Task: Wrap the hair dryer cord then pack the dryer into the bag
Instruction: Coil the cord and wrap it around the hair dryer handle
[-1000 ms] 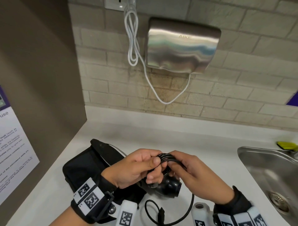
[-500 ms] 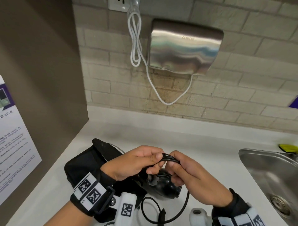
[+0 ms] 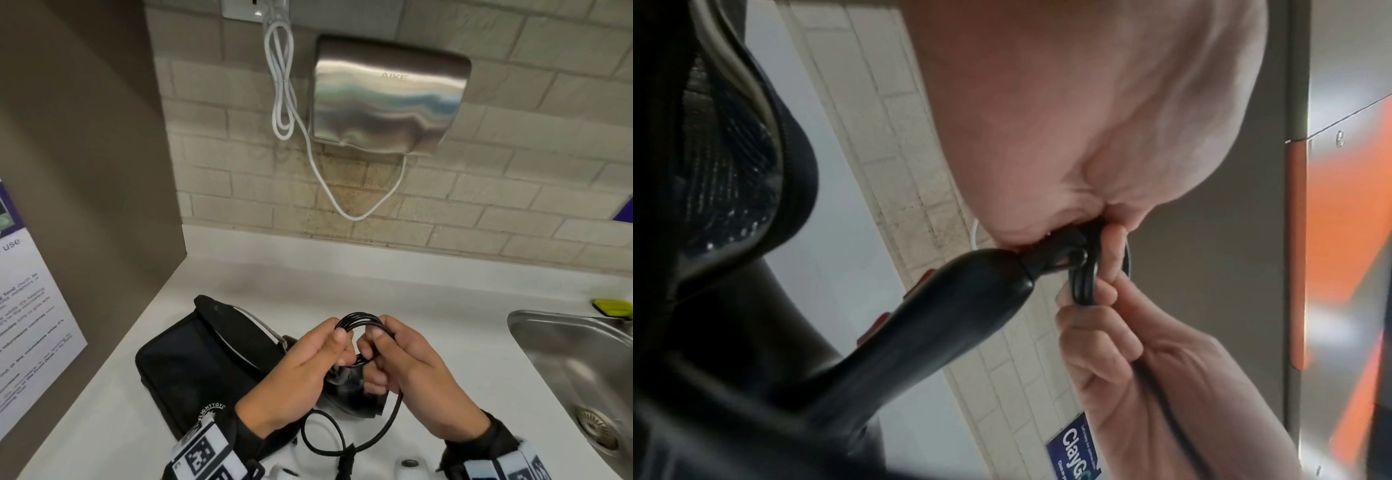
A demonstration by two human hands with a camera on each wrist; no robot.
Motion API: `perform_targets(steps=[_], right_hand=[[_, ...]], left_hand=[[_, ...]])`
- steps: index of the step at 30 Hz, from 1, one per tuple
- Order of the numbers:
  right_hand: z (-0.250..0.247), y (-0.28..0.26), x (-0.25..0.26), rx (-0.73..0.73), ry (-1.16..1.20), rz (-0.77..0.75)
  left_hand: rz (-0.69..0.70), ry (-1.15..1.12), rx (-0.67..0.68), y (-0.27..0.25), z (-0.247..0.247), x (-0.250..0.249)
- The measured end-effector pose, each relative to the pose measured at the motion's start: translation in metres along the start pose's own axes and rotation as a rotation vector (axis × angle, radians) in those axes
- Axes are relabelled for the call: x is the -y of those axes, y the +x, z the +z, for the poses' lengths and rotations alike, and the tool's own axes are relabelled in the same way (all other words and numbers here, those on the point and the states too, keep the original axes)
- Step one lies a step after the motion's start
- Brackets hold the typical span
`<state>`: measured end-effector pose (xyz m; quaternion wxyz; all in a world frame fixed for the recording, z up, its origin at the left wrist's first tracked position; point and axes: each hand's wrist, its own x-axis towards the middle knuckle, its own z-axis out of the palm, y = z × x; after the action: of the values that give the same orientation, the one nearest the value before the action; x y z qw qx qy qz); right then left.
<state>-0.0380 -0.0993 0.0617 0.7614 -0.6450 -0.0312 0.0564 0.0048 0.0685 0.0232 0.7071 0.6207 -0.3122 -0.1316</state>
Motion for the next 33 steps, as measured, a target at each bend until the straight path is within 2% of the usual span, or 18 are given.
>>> perform_targets(steps=[5,7,9,11,13,18,21,23,26,30,33], right_hand=[[-0.015,-0.012,0.017,-0.132,-0.049,0.120],[-0.025,-0.020,0.029,-0.135,-0.031,0.183],[-0.033,-0.027,0.042,-0.135,-0.240,0.174],[-0.035,-0.033,0.053,-0.162,-0.591,0.056],[-0.035,-0.034,0.062,-0.173,-0.828,-0.144],[-0.027,-0.020,0.062,-0.222,-1.060,-0.575],[-0.022,-0.003,0.045,-0.299,-1.044,-0.703],[-0.021,0.007,0.032,-0.309,-1.040,-0.695],[-0.021,0.012,0.016,-0.218,-1.024,-0.590],[-0.024,0.005,0.014,0.007,-0.706,-0.360],[-0.023,0.005,0.009,0.079,-0.821,-0.317]], left_hand=[[-0.018,0.100,-0.037,0.005,-0.008,-0.002],[-0.020,0.126,-0.027,0.006,-0.013,-0.003],[-0.030,0.156,0.004,0.007,-0.015,-0.004],[-0.043,0.178,0.054,0.007,-0.015,-0.004],[-0.051,0.189,0.110,0.007,-0.014,-0.005],[-0.057,0.253,0.250,0.007,-0.010,-0.012],[-0.070,0.274,0.286,0.008,-0.009,-0.015],[-0.074,0.260,0.290,0.008,-0.011,-0.015],[-0.056,0.249,0.274,0.007,-0.012,-0.015],[-0.040,0.201,0.229,0.005,-0.015,-0.012],[-0.046,0.136,0.208,0.006,-0.016,-0.013]])
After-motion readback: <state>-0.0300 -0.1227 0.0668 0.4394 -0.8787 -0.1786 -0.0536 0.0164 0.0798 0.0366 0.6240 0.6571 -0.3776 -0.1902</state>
